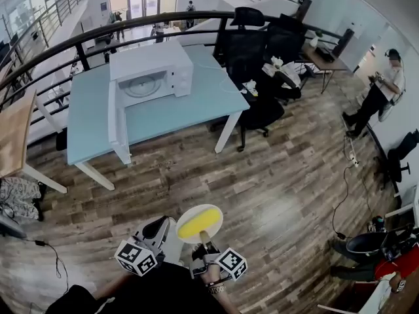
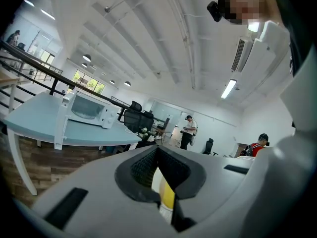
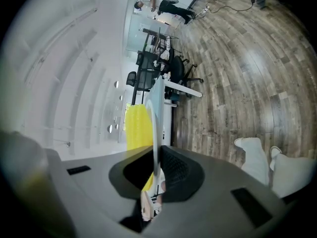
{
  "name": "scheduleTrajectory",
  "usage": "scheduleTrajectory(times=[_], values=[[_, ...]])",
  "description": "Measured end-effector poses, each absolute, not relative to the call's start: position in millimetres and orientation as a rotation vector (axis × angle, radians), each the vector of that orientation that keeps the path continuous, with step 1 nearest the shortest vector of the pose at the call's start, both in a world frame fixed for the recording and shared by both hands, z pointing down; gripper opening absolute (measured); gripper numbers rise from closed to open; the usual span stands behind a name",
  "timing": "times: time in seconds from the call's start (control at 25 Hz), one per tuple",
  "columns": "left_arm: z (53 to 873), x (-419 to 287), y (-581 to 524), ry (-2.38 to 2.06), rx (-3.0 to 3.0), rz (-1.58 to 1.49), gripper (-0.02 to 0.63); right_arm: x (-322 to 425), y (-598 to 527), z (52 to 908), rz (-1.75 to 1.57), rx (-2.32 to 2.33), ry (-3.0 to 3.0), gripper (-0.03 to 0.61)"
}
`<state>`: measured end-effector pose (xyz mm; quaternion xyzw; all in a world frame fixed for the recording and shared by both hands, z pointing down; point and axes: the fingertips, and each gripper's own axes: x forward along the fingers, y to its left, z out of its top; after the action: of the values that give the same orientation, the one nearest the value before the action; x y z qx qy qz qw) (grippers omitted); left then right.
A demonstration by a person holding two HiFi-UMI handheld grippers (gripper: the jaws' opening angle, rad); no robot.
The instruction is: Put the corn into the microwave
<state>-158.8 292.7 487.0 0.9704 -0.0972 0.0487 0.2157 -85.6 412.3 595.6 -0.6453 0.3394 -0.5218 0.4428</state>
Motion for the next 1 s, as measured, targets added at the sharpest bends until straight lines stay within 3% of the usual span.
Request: scheduleTrajectory(times=[1.0], values=[[472.6,-40.7,153.1,-0.232,2.715,0.086,0.003,26.2,275.6,583.0,-1.262,-1.618,0.847,0.026]])
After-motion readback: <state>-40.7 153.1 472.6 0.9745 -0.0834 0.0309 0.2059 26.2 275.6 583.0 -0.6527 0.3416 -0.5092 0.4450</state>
